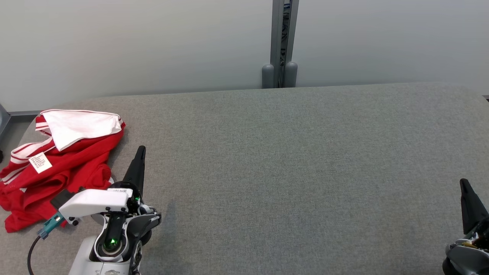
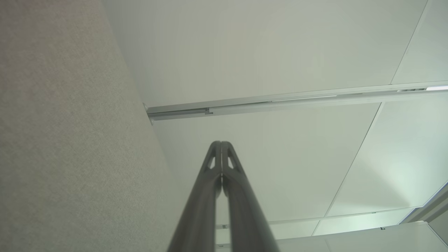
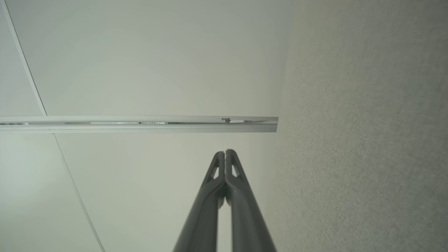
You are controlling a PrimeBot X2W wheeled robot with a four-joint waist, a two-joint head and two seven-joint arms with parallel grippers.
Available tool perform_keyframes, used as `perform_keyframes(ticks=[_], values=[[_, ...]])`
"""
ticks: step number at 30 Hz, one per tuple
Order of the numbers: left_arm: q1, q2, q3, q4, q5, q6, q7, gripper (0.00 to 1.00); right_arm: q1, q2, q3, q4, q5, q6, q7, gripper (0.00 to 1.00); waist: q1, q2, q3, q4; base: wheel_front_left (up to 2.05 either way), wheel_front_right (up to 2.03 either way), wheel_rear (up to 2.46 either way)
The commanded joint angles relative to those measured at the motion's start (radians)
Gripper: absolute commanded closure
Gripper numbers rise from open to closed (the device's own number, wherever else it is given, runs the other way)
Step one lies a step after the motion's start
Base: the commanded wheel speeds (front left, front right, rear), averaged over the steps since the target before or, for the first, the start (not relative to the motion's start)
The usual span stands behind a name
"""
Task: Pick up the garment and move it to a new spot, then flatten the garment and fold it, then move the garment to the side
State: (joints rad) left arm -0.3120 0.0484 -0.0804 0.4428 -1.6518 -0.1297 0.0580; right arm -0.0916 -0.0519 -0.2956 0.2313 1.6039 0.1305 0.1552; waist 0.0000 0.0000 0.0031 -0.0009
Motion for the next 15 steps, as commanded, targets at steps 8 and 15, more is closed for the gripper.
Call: perform_keyframes(ticks=[8, 15], values=[[-0.004, 0.003, 0.003, 0.000, 0.001, -0.004, 0.001, 1.00, -0.001, -0.002, -0.005, -0.001, -0.007, 0.000, 0.007, 1.00, 0.0000, 0.0000, 0.000, 0.000, 0.00, 0.00, 0.00], [-0.004, 0.003, 0.003, 0.000, 0.001, -0.004, 0.001, 1.00, -0.002, -0.002, -0.005, -0.001, -0.007, 0.000, 0.007, 1.00, 0.0000, 0.0000, 0.000, 0.000, 0.00, 0.00, 0.00]])
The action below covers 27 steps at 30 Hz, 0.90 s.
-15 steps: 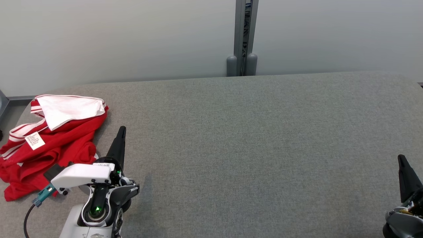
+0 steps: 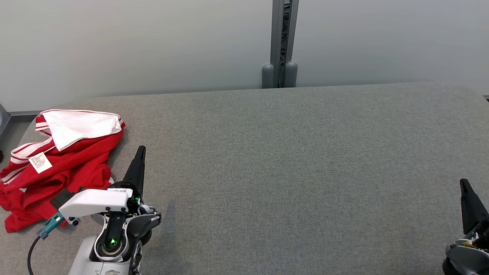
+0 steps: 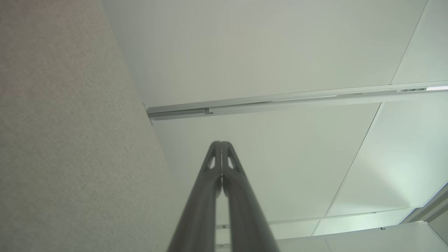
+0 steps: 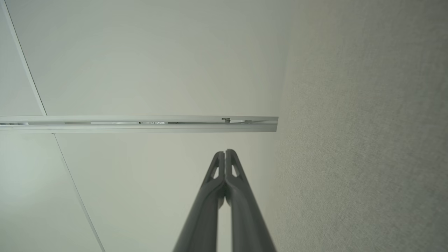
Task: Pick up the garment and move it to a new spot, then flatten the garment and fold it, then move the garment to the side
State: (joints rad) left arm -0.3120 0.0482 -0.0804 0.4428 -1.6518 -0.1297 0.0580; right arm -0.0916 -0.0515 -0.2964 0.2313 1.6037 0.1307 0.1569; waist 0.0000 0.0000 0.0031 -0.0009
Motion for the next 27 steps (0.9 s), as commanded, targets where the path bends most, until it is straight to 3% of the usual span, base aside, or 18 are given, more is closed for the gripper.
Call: perform_keyframes(ticks=[1, 27], values=[[-0.004, 0.003, 0.003, 0.000, 0.001, -0.004, 0.001, 1.00, -0.002, -0.003, -0.004, -0.001, -0.007, 0.000, 0.006, 1.00, 0.0000, 0.0000, 0.000, 0.000, 0.00, 0.00, 0.00], [-0.004, 0.003, 0.003, 0.000, 0.001, -0.004, 0.001, 1.00, -0.002, -0.002, -0.005, -0.001, -0.006, 0.000, 0.006, 1.00, 0.0000, 0.0000, 0.000, 0.000, 0.00, 0.00, 0.00]])
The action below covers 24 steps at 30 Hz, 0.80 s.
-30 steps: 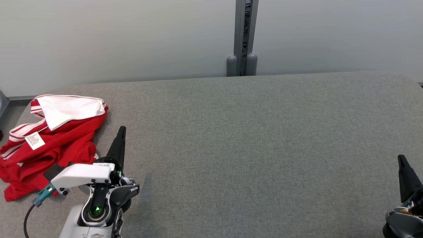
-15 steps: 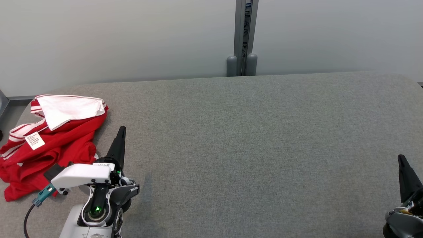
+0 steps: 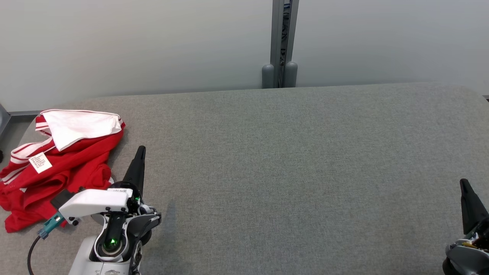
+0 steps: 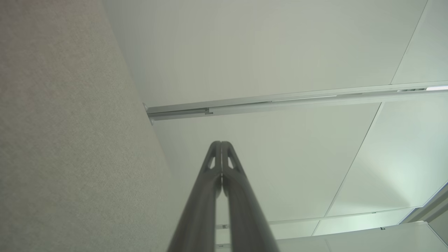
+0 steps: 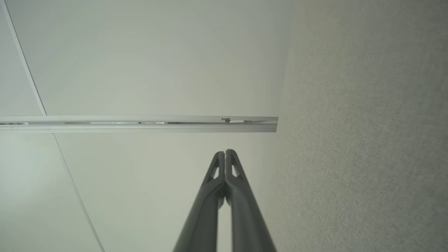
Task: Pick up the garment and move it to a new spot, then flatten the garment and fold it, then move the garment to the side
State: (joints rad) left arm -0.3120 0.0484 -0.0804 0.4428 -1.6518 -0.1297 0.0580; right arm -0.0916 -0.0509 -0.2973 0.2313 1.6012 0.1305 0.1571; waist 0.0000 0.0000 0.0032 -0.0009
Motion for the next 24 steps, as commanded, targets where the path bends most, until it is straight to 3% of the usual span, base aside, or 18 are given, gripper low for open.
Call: perform_keyframes(ticks=[1, 24], values=[[-0.004, 0.003, 0.003, 0.000, 0.001, -0.004, 0.001, 1.00, -0.002, -0.003, -0.004, -0.001, -0.004, 0.000, 0.006, 1.00, 0.0000, 0.0000, 0.000, 0.000, 0.00, 0.00, 0.00], [-0.004, 0.003, 0.003, 0.000, 0.001, -0.004, 0.001, 1.00, -0.002, -0.002, -0.004, -0.001, -0.005, 0.000, 0.006, 1.00, 0.0000, 0.0000, 0.000, 0.000, 0.00, 0.00, 0.00]])
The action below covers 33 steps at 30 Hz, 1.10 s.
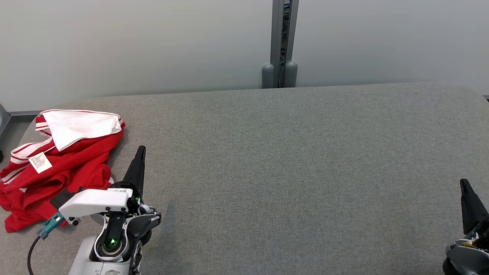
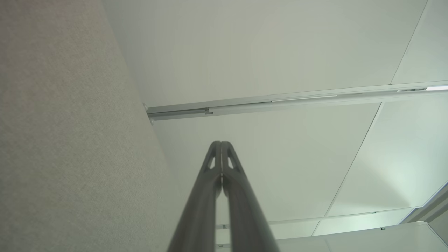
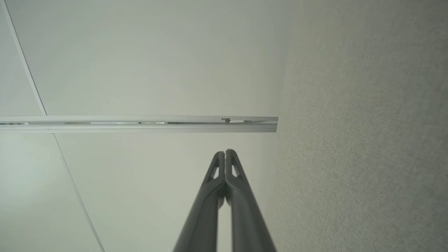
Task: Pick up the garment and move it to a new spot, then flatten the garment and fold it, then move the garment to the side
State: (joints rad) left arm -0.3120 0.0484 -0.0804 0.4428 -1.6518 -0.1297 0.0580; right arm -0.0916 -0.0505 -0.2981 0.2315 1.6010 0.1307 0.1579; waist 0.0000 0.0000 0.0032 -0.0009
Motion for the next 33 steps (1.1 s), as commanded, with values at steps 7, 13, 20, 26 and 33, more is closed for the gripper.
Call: perform_keyframes(ticks=[7, 13, 20, 26, 33], values=[[-0.004, 0.003, 0.003, 0.000, 0.001, -0.004, 0.001, 1.00, -0.002, -0.003, -0.003, -0.001, -0.004, 0.000, 0.006, 1.00, 0.0000, 0.0000, 0.000, 0.000, 0.00, 0.00, 0.00], [-0.004, 0.003, 0.003, 0.000, 0.001, -0.004, 0.001, 1.00, -0.002, -0.003, -0.004, -0.001, -0.005, 0.000, 0.006, 1.00, 0.0000, 0.0000, 0.000, 0.000, 0.00, 0.00, 0.00], [-0.004, 0.003, 0.003, 0.000, 0.001, -0.004, 0.001, 1.00, -0.002, -0.002, -0.004, -0.001, -0.005, 0.000, 0.006, 1.00, 0.0000, 0.0000, 0.000, 0.000, 0.00, 0.00, 0.00], [0.015, -0.002, -0.002, 0.013, 0.000, 0.000, -0.002, 0.00, 0.008, 0.009, 0.001, 0.014, 0.000, 0.000, 0.000, 0.00, 0.0000, 0.0000, 0.000, 0.000, 0.00, 0.00, 0.00], [0.062, -0.005, -0.008, 0.003, 0.001, 0.000, -0.023, 0.00, 0.030, 0.021, 0.030, 0.010, 0.001, -0.001, -0.015, 0.00, 0.0000, 0.0000, 0.001, 0.000, 0.00, 0.00, 0.00]])
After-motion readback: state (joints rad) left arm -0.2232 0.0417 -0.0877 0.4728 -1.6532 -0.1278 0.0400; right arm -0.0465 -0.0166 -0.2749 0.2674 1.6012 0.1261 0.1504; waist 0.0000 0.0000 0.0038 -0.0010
